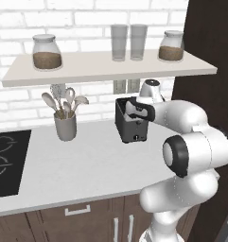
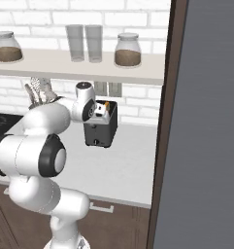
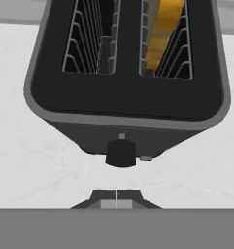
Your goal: Start the toaster. Once the lever pops up, take the bread to the plate on the dining counter.
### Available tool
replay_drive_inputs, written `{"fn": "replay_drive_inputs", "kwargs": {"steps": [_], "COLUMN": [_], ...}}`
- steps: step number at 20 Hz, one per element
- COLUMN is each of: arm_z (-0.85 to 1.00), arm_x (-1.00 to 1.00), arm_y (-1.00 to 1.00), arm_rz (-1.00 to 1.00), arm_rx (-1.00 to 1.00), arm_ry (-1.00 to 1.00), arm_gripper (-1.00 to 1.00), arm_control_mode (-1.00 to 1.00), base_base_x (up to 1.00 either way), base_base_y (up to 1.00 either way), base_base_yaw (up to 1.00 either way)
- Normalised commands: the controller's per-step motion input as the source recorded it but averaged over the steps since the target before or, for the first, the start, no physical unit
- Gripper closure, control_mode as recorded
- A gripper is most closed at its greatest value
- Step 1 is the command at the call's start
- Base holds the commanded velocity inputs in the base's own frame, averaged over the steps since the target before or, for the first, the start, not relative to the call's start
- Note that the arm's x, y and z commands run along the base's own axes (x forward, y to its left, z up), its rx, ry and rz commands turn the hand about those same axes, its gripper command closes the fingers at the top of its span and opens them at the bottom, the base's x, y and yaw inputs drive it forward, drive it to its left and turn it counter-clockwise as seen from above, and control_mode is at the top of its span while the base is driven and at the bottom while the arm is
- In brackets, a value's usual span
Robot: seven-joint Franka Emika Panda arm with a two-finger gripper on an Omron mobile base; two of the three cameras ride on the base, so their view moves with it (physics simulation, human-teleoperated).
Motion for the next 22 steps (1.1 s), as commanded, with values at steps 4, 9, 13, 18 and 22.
{"fn": "replay_drive_inputs", "kwargs": {"steps": [4,9,13,18,22], "arm_z": [-0.17,-0.12,-0.14,-0.21,-0.43], "arm_x": [0.21,0.24,0.24,0.23,0.07], "arm_y": [-0.02,-0.02,-0.01,0.00,0.00], "arm_rz": [0.00,0.00,0.00,0.00,0.00], "arm_rx": [0.00,0.00,0.00,0.00,0.00], "arm_ry": [0.00,0.00,0.00,0.00,0.00], "arm_gripper": [1.00,1.00,1.00,1.00,1.00], "arm_control_mode": [-1.00,-1.00,-1.00,-1.00,-1.00], "base_base_x": [0.00,0.00,0.00,0.00,0.00], "base_base_y": [0.00,0.00,0.00,0.00,0.00], "base_base_yaw": [0.00,0.00,0.00,0.00,0.00]}}
